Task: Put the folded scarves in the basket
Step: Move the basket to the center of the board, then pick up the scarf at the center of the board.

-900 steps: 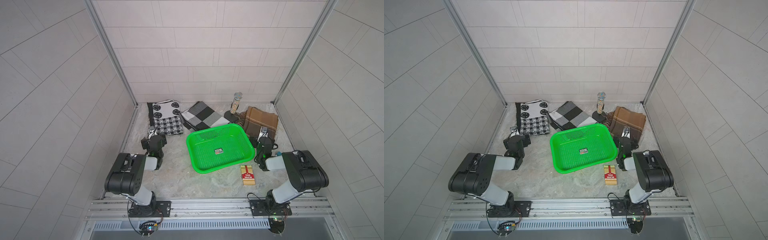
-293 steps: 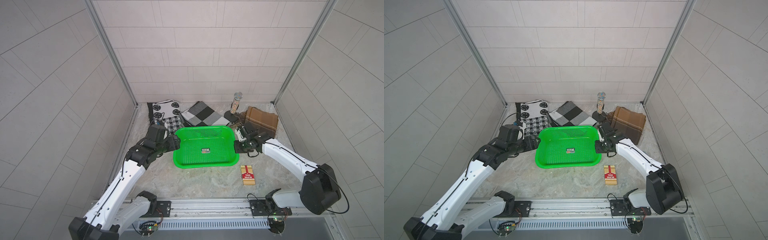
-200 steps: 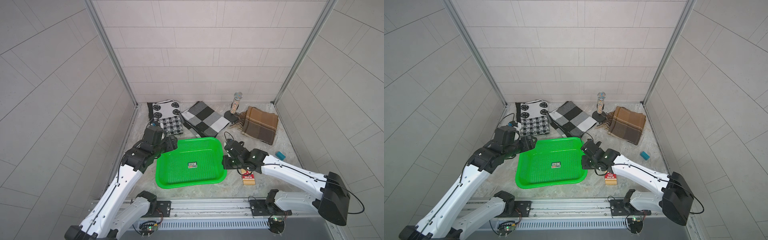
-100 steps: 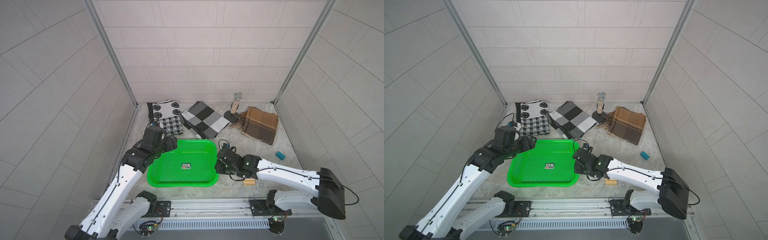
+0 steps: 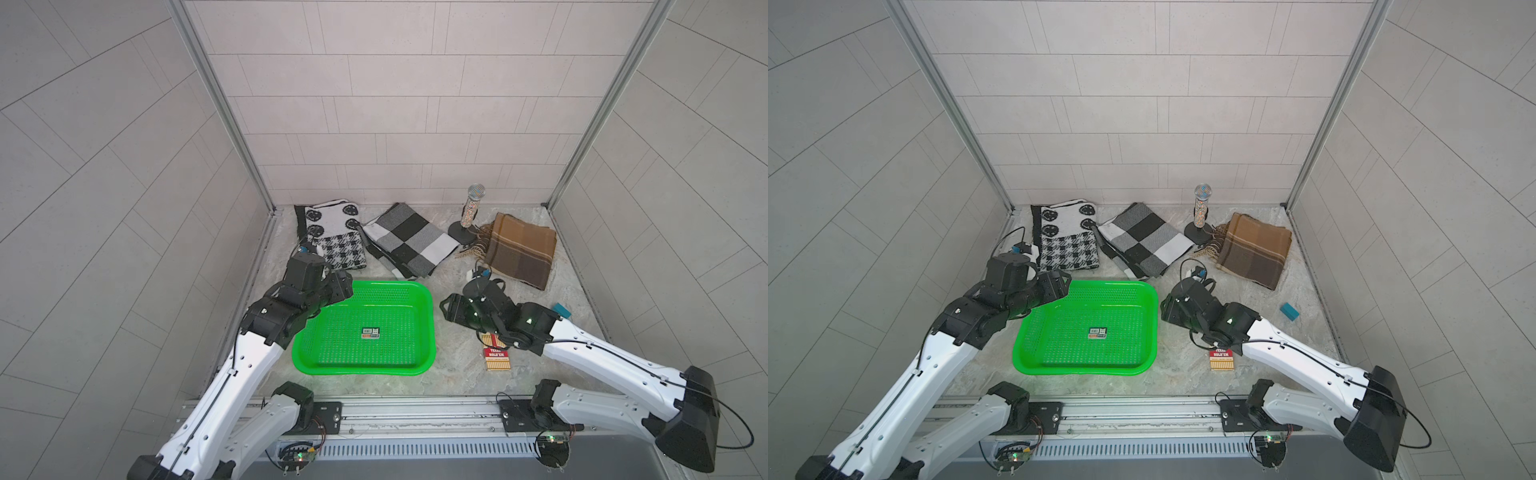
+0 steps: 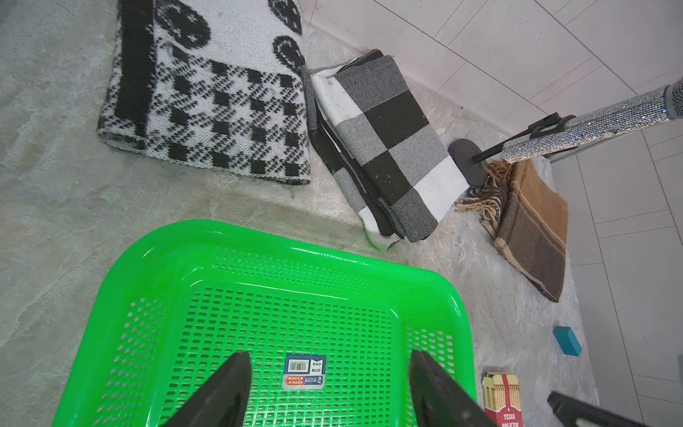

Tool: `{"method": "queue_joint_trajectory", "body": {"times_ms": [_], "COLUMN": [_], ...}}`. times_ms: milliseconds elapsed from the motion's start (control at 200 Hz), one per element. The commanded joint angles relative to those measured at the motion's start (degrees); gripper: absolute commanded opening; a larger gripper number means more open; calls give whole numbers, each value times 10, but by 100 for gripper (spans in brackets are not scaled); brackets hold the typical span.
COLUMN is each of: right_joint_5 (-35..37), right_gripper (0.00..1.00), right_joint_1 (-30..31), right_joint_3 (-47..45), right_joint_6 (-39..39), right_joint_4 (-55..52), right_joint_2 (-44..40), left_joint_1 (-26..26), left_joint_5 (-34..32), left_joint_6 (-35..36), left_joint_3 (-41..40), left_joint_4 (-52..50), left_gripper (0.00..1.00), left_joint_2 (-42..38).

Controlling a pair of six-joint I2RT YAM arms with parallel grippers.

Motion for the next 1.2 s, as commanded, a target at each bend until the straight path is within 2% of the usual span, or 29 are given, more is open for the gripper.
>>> {"method": "queue_joint_trajectory", "body": {"times_ms": [0, 130, 285, 455, 730, 996, 1106, 1146, 1191], "right_joint_5": [-38, -85, -114, -125, -159, -160, -150, -146, -143], "right_gripper": [64, 59, 55, 55, 53, 48, 36, 27, 12], "right_joint_1": [-83, -145, -161, -179, -189, -164, -162, -162, -162], "right_joint_3": [-12, 16, 78, 106, 158, 172, 191, 196, 199], "right_joint_6": [-13, -1, 12, 58, 114, 169, 174, 173, 172], "right_joint_4": [86, 200, 282, 372, 432, 469, 450, 442, 434], "right_joint_2": [50, 175, 316, 423, 543, 579, 587, 588, 589], "left_joint_1": [1, 1, 1, 1, 1, 1, 1, 1, 1], "left_joint_5": [-5, 0, 2, 2, 3, 3, 5, 7, 8], "left_joint_6": [-3, -4, -4, -5, 0, 4, 3, 3, 3], "left_joint_3": [15, 15, 19, 15, 14, 17, 17, 17, 17], "left_joint_4": [2, -2, -11, -16, -15, -9, -9, -9, -9], "left_gripper": [74, 74, 74, 74, 74, 74, 73, 73, 73], "left_joint_2": [-4, -4, -8, -10, 0, 12, 14, 13, 12]}}
